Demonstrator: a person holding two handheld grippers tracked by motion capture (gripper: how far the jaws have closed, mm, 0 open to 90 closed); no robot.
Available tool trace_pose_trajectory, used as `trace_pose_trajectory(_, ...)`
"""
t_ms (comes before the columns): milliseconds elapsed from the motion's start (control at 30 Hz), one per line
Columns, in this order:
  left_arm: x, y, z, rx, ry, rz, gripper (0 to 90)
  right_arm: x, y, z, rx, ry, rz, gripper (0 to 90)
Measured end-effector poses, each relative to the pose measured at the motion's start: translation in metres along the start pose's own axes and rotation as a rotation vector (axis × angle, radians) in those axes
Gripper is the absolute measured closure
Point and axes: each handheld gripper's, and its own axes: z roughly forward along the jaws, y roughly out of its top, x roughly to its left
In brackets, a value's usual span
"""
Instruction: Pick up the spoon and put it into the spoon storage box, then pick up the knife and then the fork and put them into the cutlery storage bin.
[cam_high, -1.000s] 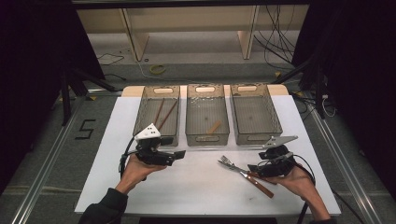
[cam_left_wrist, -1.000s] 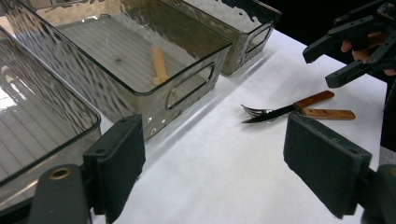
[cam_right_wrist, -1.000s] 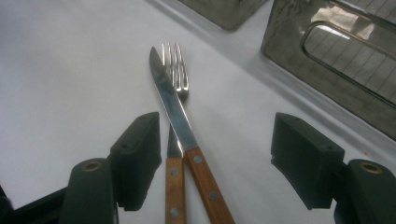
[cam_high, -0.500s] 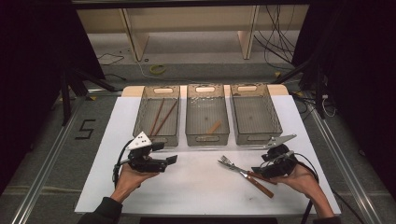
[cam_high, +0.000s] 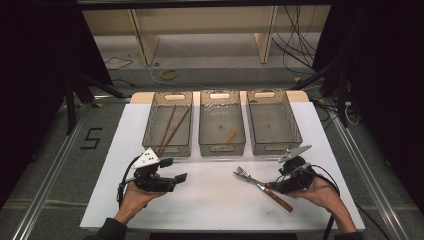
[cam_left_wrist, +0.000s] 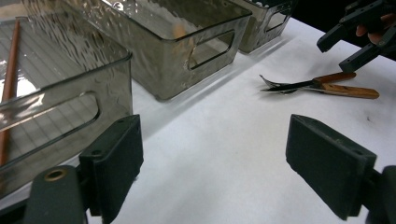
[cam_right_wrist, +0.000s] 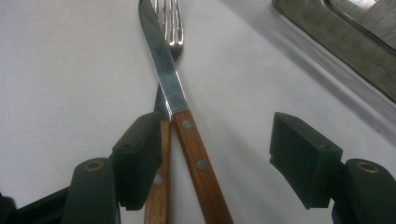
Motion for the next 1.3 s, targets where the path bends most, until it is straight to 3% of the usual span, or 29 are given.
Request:
trace_pose_trajectory(267,-0.001,-0.005,-0.004,-0.018,0.009,-0.005,18.1,0.001,0.002,0.003,0.050,-0.005,-0.032,38.3)
trace_pose_trajectory(467,-0.002,-0.013,-0.003,0.021,0.029,0.013,18.2,-0.001,0.006,0.005,0.093,0.004,-0.060,44.6)
trace_pose_trajectory(733,-0.007,-0.014,-0.005,0.014,0.011,0.026,17.8,0.004,0.008,0.005,0.138,0.010,-0.089,53.6)
trace_pose_trajectory(1067,-0.006,-0.015,-0.003,0.024,0.007,0.022,17.8,0.008,0.010,0.017,0.223,-0.008,-0.132,61.2)
trace_pose_trajectory(1300,-0.005,-0.016,-0.003,0.021,0.008,0.017,17.8,0.009,0.012,0.025,0.265,0.014,-0.156,68.0)
